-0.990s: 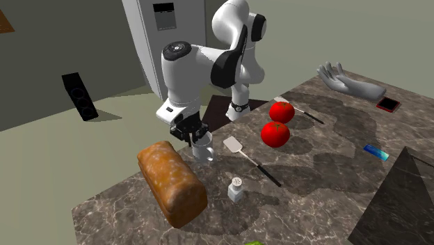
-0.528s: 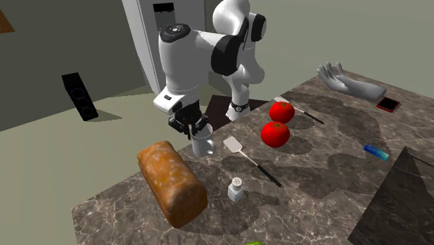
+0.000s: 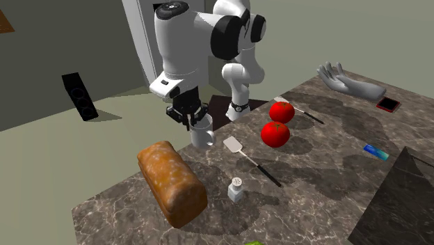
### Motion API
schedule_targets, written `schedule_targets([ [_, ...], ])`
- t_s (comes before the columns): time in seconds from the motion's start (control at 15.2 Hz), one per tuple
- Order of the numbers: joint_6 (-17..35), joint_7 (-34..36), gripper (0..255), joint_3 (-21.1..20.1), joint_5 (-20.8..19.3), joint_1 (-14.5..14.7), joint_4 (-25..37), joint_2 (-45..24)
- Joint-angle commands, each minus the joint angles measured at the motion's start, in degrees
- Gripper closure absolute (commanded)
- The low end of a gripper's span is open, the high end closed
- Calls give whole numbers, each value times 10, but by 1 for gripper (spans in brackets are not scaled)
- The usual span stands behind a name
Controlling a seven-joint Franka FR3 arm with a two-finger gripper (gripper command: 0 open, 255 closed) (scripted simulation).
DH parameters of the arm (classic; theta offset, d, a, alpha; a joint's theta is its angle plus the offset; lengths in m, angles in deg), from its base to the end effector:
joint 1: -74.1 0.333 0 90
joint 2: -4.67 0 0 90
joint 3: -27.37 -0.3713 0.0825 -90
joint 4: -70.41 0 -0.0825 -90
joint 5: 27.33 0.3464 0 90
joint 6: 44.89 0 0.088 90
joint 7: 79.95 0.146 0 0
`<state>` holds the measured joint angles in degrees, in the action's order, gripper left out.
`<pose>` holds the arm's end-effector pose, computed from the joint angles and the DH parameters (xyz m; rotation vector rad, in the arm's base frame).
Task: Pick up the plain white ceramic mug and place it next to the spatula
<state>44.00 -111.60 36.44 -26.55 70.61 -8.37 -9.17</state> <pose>0.5851 -0.1156 0.5904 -3.0946 -0.5254 0.1047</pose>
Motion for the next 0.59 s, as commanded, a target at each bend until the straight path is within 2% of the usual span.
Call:
schedule_targets([
  [0.0, -19, -1, 255, 0, 1, -1, 26, -7],
  [0.53, -95, -4, 255, 1, 6, -6, 130, -36],
])
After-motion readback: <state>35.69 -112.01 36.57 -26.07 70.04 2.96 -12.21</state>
